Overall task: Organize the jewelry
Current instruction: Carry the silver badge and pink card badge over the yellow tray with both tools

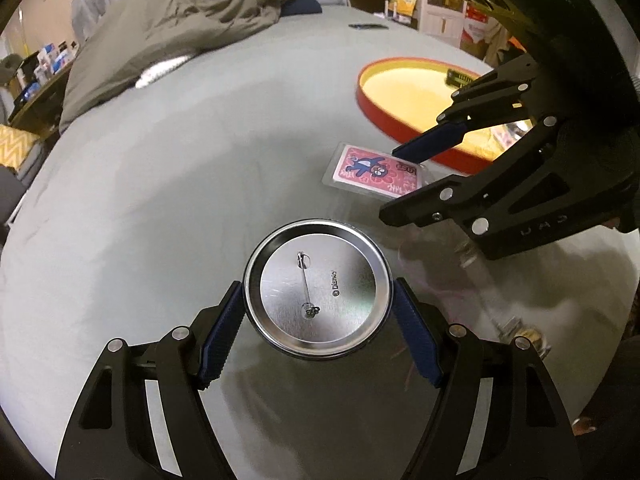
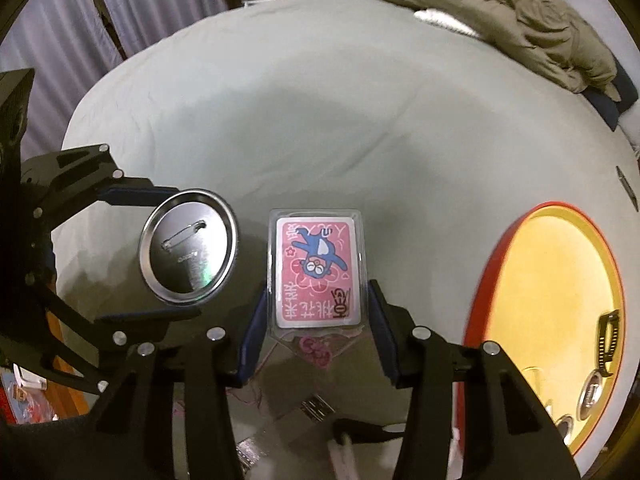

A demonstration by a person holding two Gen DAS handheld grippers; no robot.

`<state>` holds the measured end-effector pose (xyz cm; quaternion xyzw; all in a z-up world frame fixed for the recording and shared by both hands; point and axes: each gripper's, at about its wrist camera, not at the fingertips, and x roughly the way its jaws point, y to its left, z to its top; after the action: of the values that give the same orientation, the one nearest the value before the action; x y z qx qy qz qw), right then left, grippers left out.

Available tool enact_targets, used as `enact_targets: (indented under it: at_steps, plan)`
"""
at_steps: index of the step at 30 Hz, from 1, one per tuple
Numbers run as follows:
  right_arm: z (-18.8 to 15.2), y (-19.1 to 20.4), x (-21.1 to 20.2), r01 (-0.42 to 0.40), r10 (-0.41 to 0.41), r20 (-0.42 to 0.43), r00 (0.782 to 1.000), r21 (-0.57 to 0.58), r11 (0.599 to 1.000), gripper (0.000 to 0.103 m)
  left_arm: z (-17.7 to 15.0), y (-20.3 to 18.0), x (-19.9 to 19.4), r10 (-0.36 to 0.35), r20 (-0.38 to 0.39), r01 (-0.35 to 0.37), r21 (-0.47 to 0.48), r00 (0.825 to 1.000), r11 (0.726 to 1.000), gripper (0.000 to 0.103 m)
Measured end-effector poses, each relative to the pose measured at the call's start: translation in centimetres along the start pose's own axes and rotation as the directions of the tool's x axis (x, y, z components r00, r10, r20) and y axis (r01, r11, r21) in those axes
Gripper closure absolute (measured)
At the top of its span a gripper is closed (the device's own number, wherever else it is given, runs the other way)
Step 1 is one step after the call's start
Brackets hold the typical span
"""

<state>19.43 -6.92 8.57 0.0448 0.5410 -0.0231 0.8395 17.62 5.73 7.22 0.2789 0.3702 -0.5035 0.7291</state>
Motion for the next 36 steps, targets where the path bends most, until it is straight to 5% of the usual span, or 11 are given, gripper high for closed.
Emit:
enact_targets:
  at_steps: [15, 36]
  plan:
    - [2.3, -3.7, -9.0, 0.077, -0.081, 0.16, 0.984, 0.028, 0.997, 0.058, 6.9, -0.1, -5.1, 0.013, 0.119, -0.01, -0.021, 0.993, 1.0, 0.031]
    - [5.4, -12.6, -19.1, 0.247, -0.24, 0.341, 0.909, 0.025, 0.969, 0.058, 18.1, -3.6, -6.3, -0.041, 0.256, 0.022, 0.078, 0.966, 0.997, 0.031]
